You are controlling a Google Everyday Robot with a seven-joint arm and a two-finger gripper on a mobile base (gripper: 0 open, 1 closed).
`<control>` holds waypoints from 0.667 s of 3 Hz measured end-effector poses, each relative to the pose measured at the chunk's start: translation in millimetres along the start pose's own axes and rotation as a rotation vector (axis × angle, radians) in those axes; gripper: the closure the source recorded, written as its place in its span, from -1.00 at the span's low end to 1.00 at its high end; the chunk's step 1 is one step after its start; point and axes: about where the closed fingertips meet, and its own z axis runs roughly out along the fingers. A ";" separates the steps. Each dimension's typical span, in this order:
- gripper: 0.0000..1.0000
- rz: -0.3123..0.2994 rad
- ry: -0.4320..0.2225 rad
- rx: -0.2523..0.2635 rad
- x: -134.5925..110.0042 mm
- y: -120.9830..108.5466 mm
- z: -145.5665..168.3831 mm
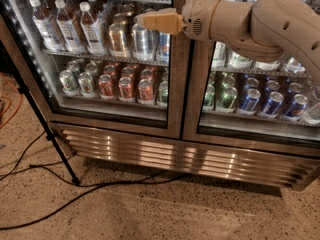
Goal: Open left fridge door
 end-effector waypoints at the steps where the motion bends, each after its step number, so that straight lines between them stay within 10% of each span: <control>1: -0.36 0.001 0.000 -0.010 0.8 -0.7 0.4; 2: -0.34 0.001 0.000 -0.010 1.1 -3.1 -2.6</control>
Offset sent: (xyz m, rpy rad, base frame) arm 0.0439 0.0553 -0.0090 -0.0023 -0.0050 0.1988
